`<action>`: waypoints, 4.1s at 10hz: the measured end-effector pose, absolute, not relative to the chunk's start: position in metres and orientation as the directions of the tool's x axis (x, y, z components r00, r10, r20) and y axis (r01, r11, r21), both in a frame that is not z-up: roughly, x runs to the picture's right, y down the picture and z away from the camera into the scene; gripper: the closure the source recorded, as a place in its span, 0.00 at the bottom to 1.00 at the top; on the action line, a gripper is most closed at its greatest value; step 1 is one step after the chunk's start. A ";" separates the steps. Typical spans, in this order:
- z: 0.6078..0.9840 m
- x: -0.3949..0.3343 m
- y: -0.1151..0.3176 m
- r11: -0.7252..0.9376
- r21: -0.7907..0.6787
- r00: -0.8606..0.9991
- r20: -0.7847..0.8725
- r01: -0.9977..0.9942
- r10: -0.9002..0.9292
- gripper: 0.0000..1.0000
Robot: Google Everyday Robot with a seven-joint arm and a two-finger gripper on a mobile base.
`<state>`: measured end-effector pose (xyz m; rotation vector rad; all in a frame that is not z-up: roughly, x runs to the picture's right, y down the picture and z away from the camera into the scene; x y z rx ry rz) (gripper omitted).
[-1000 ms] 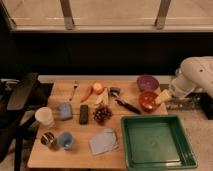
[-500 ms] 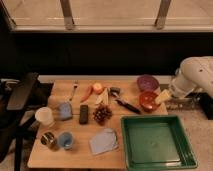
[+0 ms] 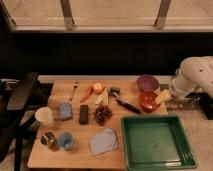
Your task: Stack bowls into tray
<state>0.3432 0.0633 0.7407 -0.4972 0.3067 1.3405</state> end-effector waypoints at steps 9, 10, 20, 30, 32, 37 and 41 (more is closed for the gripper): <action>0.744 0.342 0.044 0.140 -0.152 0.196 -0.470 -0.978 0.861 0.20; 0.756 0.341 0.034 0.127 -0.132 0.175 -0.467 -0.983 0.867 0.20; 0.845 0.338 0.047 0.013 -0.054 0.039 -0.515 -0.998 0.856 0.20; 0.897 0.348 0.105 -0.076 -0.090 -0.006 -0.599 -0.993 0.801 0.20; 0.903 0.349 0.119 -0.083 -0.083 -0.013 -0.624 -0.993 0.781 0.22; 0.894 0.346 0.121 -0.037 -0.052 0.002 -0.598 -0.998 0.801 0.69; 0.874 0.348 0.090 -0.013 -0.026 0.003 -0.535 -1.000 0.845 1.00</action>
